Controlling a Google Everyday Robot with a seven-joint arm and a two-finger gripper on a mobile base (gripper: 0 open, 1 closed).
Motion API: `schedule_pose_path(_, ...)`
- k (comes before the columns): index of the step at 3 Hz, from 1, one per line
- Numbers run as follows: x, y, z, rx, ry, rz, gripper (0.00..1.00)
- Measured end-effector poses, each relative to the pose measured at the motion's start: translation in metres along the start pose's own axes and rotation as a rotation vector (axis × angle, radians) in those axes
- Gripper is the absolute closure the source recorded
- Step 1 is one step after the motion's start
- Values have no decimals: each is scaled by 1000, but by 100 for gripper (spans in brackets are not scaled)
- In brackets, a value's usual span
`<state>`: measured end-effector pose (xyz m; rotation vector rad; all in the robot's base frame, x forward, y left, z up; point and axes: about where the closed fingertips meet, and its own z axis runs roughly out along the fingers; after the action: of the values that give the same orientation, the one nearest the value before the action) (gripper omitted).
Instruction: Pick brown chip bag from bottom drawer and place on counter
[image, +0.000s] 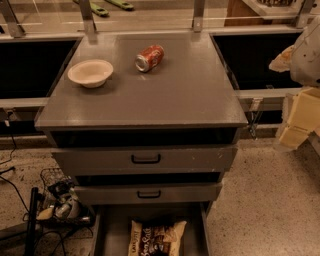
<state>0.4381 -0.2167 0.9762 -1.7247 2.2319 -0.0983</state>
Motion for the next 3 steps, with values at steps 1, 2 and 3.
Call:
schedule_pose_path(1, 0, 0, 0, 0, 0, 0, 0)
schedule_pose_path(2, 6, 11, 20, -19, -20, 17, 0)
schedule_pose_path(3, 23, 28, 60, -48, -40, 52, 0)
